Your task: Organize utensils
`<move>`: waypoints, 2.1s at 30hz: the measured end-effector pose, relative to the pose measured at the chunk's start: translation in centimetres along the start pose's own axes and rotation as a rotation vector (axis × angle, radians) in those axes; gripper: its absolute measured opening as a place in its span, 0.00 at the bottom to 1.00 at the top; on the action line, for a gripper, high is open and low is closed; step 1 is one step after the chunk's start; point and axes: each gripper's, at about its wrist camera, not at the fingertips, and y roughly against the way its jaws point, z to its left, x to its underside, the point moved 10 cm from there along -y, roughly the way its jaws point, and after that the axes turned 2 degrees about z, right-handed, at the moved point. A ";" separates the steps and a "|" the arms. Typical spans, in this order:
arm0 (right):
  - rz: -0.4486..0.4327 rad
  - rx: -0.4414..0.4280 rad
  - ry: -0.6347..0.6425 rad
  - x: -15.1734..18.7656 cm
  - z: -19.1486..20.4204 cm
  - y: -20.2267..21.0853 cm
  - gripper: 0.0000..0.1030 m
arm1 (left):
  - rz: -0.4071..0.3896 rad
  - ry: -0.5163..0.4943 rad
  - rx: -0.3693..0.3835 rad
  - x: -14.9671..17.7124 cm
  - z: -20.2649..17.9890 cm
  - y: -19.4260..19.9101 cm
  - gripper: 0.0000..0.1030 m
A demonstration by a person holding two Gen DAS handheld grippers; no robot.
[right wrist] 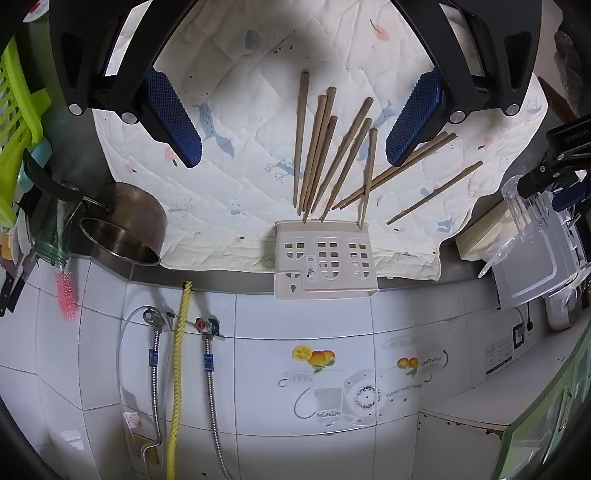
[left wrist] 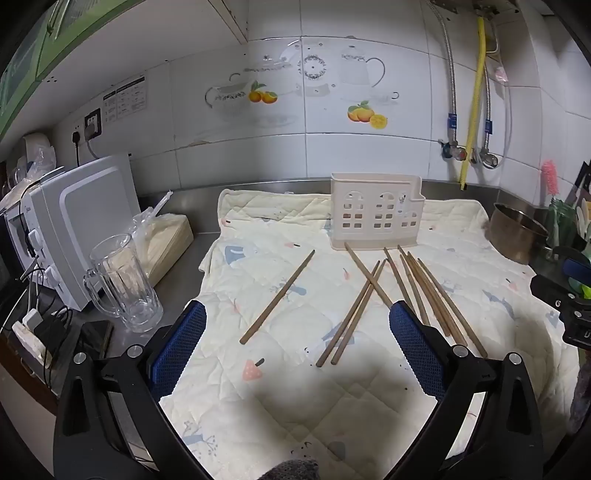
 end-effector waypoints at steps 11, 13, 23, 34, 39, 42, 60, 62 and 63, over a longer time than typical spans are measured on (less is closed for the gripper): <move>-0.003 0.000 0.010 -0.2 0.7 0.0 0.94 | 0.008 0.006 -0.006 0.1 0.2 0.0 0.95; 0.001 -0.001 0.008 -0.1 0.4 -0.1 0.94 | 0.010 0.007 -0.008 0.5 -0.1 -0.3 0.95; 0.003 0.000 0.011 0.0 0.3 0.0 0.94 | 0.017 0.017 -0.001 0.4 0.3 -0.2 0.95; 0.007 0.002 0.015 0.2 0.4 -0.1 0.94 | 0.025 0.016 0.000 0.5 0.1 -0.5 0.95; 0.008 -0.001 0.012 0.2 0.4 -0.2 0.94 | 0.026 0.016 -0.003 0.6 0.1 -0.5 0.95; 0.010 -0.001 0.013 0.3 0.5 -0.3 0.94 | 0.026 0.018 -0.004 0.6 0.1 -0.5 0.95; 0.028 -0.005 0.015 0.2 0.8 -1.2 0.94 | 0.042 0.021 -0.006 0.7 0.4 -1.3 0.95; 0.032 -0.006 0.016 0.3 0.8 -1.3 0.94 | 0.046 0.021 -0.005 0.7 0.4 -1.5 0.95; 0.034 -0.006 0.016 0.3 0.9 -1.4 0.94 | 0.046 0.020 -0.006 0.7 0.4 -1.6 0.95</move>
